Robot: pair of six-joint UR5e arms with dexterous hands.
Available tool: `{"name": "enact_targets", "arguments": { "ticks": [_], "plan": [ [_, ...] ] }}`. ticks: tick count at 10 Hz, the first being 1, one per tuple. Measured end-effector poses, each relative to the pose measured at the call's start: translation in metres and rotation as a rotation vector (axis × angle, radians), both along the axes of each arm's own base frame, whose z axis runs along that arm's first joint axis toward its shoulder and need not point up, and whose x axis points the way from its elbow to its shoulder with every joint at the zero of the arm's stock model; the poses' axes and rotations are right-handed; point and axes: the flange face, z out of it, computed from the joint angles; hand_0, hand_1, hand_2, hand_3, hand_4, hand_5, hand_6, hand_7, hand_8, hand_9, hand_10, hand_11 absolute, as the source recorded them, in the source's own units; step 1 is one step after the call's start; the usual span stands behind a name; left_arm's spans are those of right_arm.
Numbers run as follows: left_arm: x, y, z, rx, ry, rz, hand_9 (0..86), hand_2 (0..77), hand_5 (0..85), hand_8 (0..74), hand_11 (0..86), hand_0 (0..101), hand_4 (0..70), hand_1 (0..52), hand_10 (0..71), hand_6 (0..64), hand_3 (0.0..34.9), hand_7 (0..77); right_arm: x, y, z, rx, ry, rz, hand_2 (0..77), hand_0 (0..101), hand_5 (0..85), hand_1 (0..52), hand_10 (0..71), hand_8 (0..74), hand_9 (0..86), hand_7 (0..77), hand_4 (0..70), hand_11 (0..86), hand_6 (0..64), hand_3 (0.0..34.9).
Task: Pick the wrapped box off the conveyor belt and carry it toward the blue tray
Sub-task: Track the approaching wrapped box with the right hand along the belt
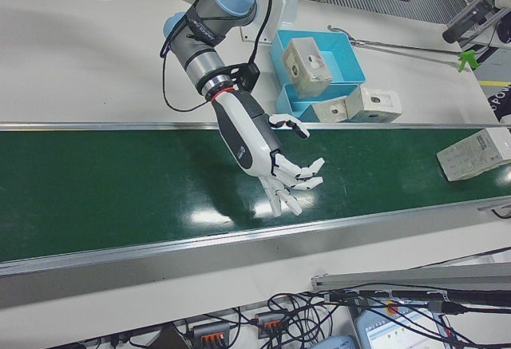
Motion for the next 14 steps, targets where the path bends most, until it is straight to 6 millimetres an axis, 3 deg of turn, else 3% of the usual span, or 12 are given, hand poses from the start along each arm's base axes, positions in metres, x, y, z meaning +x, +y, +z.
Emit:
{"name": "enact_targets", "arguments": {
  "ticks": [2, 6, 7, 8, 9, 10, 11, 12, 13, 14],
  "plan": [
    [0.0, 0.0, 0.0, 0.0, 0.0, 0.0, 0.0, 0.5, 1.1, 0.0, 0.0, 0, 0.0, 0.0, 0.5, 0.0, 0.0, 0.0, 0.002, 0.0, -0.005, 0.007, -0.011, 0.003, 34.9, 55, 39.3, 26.7, 0.0, 2.2, 8.7, 30.5, 21.3, 1.6, 8.7, 15.0],
    [0.0, 0.0, 0.0, 0.0, 0.0, 0.0, 0.0, 0.5, 1.1, 0.0, 0.0, 0, 0.0, 0.0, 0.0, 0.0, 0.0, 0.5, -0.002, -0.001, -0.011, 0.015, -0.021, 0.002, 32.7, 55, 39.3, 25.1, 0.0, 0.0, 8.2, 31.1, 18.5, 1.6, 8.7, 14.5],
    [0.0, 0.0, 0.0, 0.0, 0.0, 0.0, 0.0, 0.5, 1.1, 0.0, 0.0, 0, 0.0, 0.0, 0.0, 0.0, 0.0, 0.5, -0.006, -0.002, -0.017, 0.024, -0.029, -0.001, 30.0, 50, 37.1, 21.8, 0.0, 0.0, 8.2, 26.7, 18.5, 1.6, 8.7, 15.2],
    [0.0, 0.0, 0.0, 0.0, 0.0, 0.0, 0.0, 0.5, 1.1, 0.0, 0.0, 0, 0.0, 0.0, 0.0, 0.0, 0.0, 0.5, -0.009, -0.003, -0.023, 0.032, -0.036, -0.004, 24.0, 50, 37.1, 13.1, 0.0, 0.0, 8.2, 27.8, 18.5, 1.6, 8.7, 15.2],
    [0.0, 0.0, 0.0, 0.0, 0.0, 0.0, 0.0, 0.5, 1.1, 0.0, 0.0, 0, 0.0, 0.0, 0.0, 0.0, 0.0, 0.0, -0.011, -0.002, -0.027, 0.039, -0.041, -0.006, 4.4, 39, 32.7, 2.2, 0.0, 0.0, 4.4, 25.1, 18.5, 1.6, 4.9, 20.0],
    [0.0, 0.0, 0.0, 0.0, 0.0, 0.0, 0.0, 1.1, 1.1, 0.0, 0.0, 0, 0.0, 0.0, 0.5, 0.0, 0.0, 0.0, -0.011, -0.002, -0.03, 0.043, -0.045, -0.009, 5.5, 42, 30.5, 9.8, 0.0, 0.0, 4.4, 25.1, 14.2, 1.6, 4.4, 22.5],
    [0.0, 0.0, 0.0, 0.0, 0.0, 0.0, 0.0, 1.1, 1.1, 0.0, 0.0, 0, 0.0, 0.0, 0.0, 0.0, 0.0, 0.0, -0.012, -0.001, -0.031, 0.046, -0.046, -0.014, 5.5, 42, 30.5, 9.8, 0.0, 0.0, 4.4, 25.1, 14.2, 1.6, 4.4, 22.5],
    [0.0, 0.0, 0.0, 0.0, 0.0, 0.0, 0.0, 0.5, 1.1, 0.0, 0.0, 0, 0.0, 0.0, 0.0, 0.0, 0.0, 0.0, -0.014, 0.0, -0.03, 0.045, -0.045, -0.017, 14.7, 46, 32.2, 14.2, 0.0, 0.0, 4.4, 25.6, 10.9, 1.6, 4.4, 24.1],
    [0.0, 0.0, 0.0, 0.0, 0.0, 0.0, 0.0, 0.5, 1.1, 0.0, 0.0, 0, 0.0, 0.0, 0.0, 0.0, 0.0, 0.0, -0.014, 0.0, -0.03, 0.044, -0.046, -0.019, 22.4, 48, 33.8, 17.5, 0.0, 0.0, 4.4, 26.2, 10.9, 1.6, 4.4, 28.9],
    [0.0, 0.0, 0.0, 0.0, 0.0, 0.0, 0.0, 0.5, 1.1, 0.0, 0.0, 0, 0.0, 0.0, 0.0, 0.0, 0.0, 0.0, -0.014, 0.0, -0.03, 0.045, -0.048, -0.018, 24.5, 49, 33.8, 17.5, 0.0, 0.0, 4.4, 26.2, 10.9, 1.6, 4.9, 27.4]
  ]
}}
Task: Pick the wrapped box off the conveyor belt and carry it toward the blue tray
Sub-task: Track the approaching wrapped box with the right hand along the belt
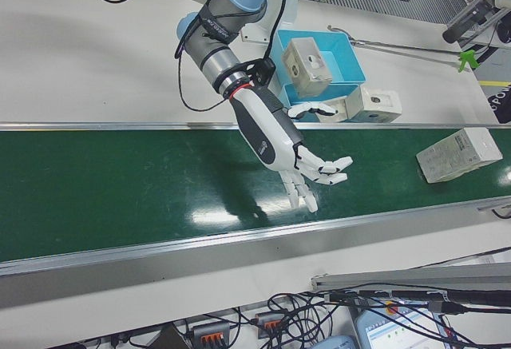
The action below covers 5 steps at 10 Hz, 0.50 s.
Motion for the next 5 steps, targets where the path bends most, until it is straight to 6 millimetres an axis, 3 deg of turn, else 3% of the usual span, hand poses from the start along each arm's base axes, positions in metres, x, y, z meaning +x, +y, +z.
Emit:
{"name": "enact_targets", "arguments": {
  "ticks": [1, 2, 3, 5],
  "plan": [
    [0.0, 0.0, 0.0, 0.0, 0.0, 0.0, 0.0, 0.5, 1.1, 0.0, 0.0, 0, 0.0, 0.0, 0.0, 0.0, 0.0, 0.0, 0.0, -0.001, 0.0, 0.001, -0.002, 0.001, 25.1, 49, 34.9, 20.2, 0.0, 0.0, 5.4, 26.2, 12.0, 1.6, 4.9, 24.2],
    [0.0, 0.0, 0.0, 0.0, 0.0, 0.0, 0.0, 0.5, 1.1, 0.0, 0.0, 0, 0.0, 0.0, 0.0, 0.0, 0.0, 0.0, 0.0, -0.001, 0.0, 0.002, -0.005, 0.003, 26.7, 49, 34.9, 22.9, 0.0, 0.0, 5.4, 26.2, 12.0, 1.6, 4.9, 24.2],
    [0.0, 0.0, 0.0, 0.0, 0.0, 0.0, 0.0, 0.5, 1.1, 0.0, 0.0, 0, 0.0, 0.0, 0.0, 0.0, 0.0, 0.0, 0.001, 0.0, 0.0, 0.003, -0.008, 0.005, 27.3, 51, 35.5, 19.6, 0.0, 1.6, 6.0, 26.2, 13.6, 1.6, 5.5, 17.0],
    [0.0, 0.0, 0.0, 0.0, 0.0, 0.0, 0.0, 0.5, 1.1, 0.0, 0.0, 0, 0.0, 0.0, 0.0, 0.0, 0.0, 0.0, 0.006, 0.001, 0.013, -0.013, -0.008, 0.004, 26.2, 51, 36.0, 19.6, 0.0, 0.0, 6.0, 26.2, 14.7, 1.6, 6.5, 17.0]
  ]
}}
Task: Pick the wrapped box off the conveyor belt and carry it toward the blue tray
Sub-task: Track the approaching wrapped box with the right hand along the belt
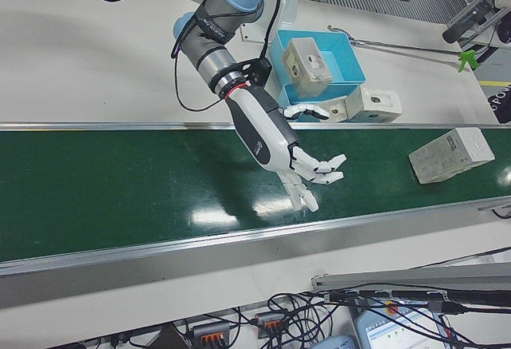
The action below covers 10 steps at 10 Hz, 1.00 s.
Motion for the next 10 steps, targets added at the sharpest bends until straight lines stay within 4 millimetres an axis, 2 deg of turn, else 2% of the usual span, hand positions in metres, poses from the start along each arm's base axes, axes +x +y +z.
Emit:
{"name": "enact_targets", "arguments": {
  "ticks": [3, 4, 5, 6, 7, 8, 10],
  "plan": [
    [0.0, 0.0, 0.0, 0.0, 0.0, 0.0, 0.0, 0.5, 1.1, 0.0, 0.0, 0, 0.0, 0.0, 0.5, 0.0, 0.0, 0.0, 0.015, -0.001, 0.033, -0.05, -0.006, 0.002, 26.2, 51, 36.0, 19.6, 0.0, 0.0, 6.5, 27.3, 14.7, 1.6, 6.5, 16.2],
    [0.0, 0.0, 0.0, 0.0, 0.0, 0.0, 0.0, 0.5, 1.1, 0.0, 0.0, 0, 0.0, 0.0, 0.0, 0.0, 0.0, 0.5, 0.023, -0.003, 0.041, -0.058, -0.005, 0.013, 27.3, 51, 36.5, 19.6, 0.5, 0.0, 8.7, 28.9, 16.4, 1.6, 8.2, 14.3],
    [0.0, 0.0, 0.0, 0.0, 0.0, 0.0, 0.0, 0.5, 1.1, 0.0, 0.0, 0, 0.0, 0.0, 0.0, 0.0, 0.0, 0.5, 0.029, -0.006, 0.045, -0.057, -0.008, 0.022, 27.3, 50, 37.1, 19.6, 2.7, 0.0, 8.7, 28.9, 17.5, 7.1, 8.7, 10.5],
    [0.0, 0.0, 0.0, 0.0, 0.0, 0.0, 0.0, 0.5, 1.1, 0.0, 0.0, 0, 0.0, 0.0, 0.0, 0.0, 0.0, 0.0, 0.032, -0.008, 0.047, -0.052, -0.012, 0.026, 27.3, 50, 38.7, 18.5, 2.7, 0.0, 8.7, 30.5, 20.2, 4.9, 10.4, 7.8],
    [0.0, 0.0, 0.0, 0.0, 0.0, 0.0, 0.0, 0.5, 1.1, 0.0, 0.0, 0, 0.0, 0.0, 0.0, 0.0, 0.0, 0.0, 0.033, -0.009, 0.047, -0.05, -0.014, 0.026, 27.3, 50, 38.7, 18.5, 1.6, 0.0, 8.7, 30.5, 20.2, 4.9, 10.4, 7.8],
    [0.0, 0.0, 0.0, 0.0, 0.0, 0.0, 0.0, 0.5, 1.1, 0.0, 0.0, 0, 0.0, 0.0, 0.0, 0.0, 0.0, 0.0, 0.032, -0.009, 0.047, -0.049, -0.017, 0.026, 28.9, 50, 46.4, 18.0, 3.3, 4.9, 13.6, 44.2, 29.5, 5.4, 17.5, 2.3],
    [0.0, 0.0, 0.0, 0.0, 0.0, 0.0, 0.0, 0.5, 1.1, 0.0, 0.0, 0, 0.0, 0.0, 0.5, 0.0, 0.0, 0.5, 0.034, -0.009, 0.046, -0.049, -0.034, 0.023, 28.9, 50, 46.4, 18.0, 3.3, 4.9, 13.6, 44.2, 29.5, 6.5, 17.5, 2.3]
  ]
}}
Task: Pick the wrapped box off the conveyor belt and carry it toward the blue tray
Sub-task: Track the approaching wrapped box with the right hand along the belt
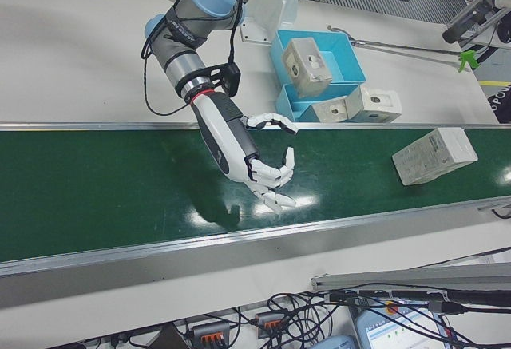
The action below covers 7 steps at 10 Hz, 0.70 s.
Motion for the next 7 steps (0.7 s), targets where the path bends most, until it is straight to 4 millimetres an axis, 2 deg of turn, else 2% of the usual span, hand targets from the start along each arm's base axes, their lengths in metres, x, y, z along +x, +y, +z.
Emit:
{"name": "enact_targets", "arguments": {
  "ticks": [1, 2, 3, 4, 5, 7],
  "plan": [
    [0.0, 0.0, 0.0, 0.0, 0.0, 0.0, 0.0, 0.5, 1.1, 0.0, 0.0, 0, 0.0, 0.0, 0.0, 0.0, 0.0, 0.0, 0.0013, -0.0002, 0.0026, -0.006, -0.007, -0.002, 31.6, 51, 55.6, 19.1, 7.1, 9.8, 20.2, 56.7, 32.7, 10.9, 24.0, 0.2],
    [0.0, 0.0, 0.0, 0.0, 0.0, 0.0, 0.0, 0.5, 1.1, 0.0, 0.0, 0, 0.0, 0.0, 0.0, 0.0, 0.0, 0.0, 0.0014, -0.0006, 0.0053, -0.011, -0.01, -0.003, 33.3, 54, 58.9, 22.9, 7.1, 10.9, 21.3, 58.4, 33.3, 13.1, 26.2, 0.3],
    [0.0, 0.0, 0.0, 0.0, 0.0, 0.0, 0.0, 0.5, 1.1, 0.0, 0.0, 0, 0.0, 0.0, 0.0, 0.0, 0.0, 0.0, 0.001, -0.0009, 0.0061, -0.014, -0.013, -0.004, 31.6, 53, 57.8, 19.1, 9.8, 10.9, 21.3, 60.0, 32.2, 15.3, 28.4, 0.2],
    [0.0, 0.0, 0.0, 0.0, 0.0, 0.0, 0.0, 0.5, 1.1, 0.0, 0.0, 0, 0.0, 0.0, 0.5, 0.0, 0.0, 0.0, 0.0011, -0.001, 0.006, -0.014, -0.016, -0.004, 31.6, 53, 57.8, 19.1, 9.8, 12.5, 22.4, 60.0, 32.2, 15.3, 28.4, 0.2],
    [0.0, 0.0, 0.0, 0.0, 0.0, 0.0, 0.0, 0.5, 1.1, 0.0, 0.0, 0, 0.0, 0.0, 0.0, 0.0, 0.0, 0.0, 0.0007, -0.0013, 0.0071, -0.015, -0.017, -0.003, 31.1, 53, 57.8, 19.1, 9.8, 12.0, 24.0, 63.8, 31.6, 15.3, 30.0, 0.2],
    [0.0, 0.0, 0.0, 0.0, 0.0, 0.0, 0.0, 0.5, 1.1, 0.0, 0.0, 0, 0.0, 0.0, 0.0, 0.0, 0.0, 0.0, -0.0011, -0.0017, 0.0096, -0.018, -0.016, -0.004, 33.8, 53, 57.8, 20.7, 9.8, 14.2, 24.5, 64.9, 33.3, 15.3, 31.6, 0.0]
  ]
}}
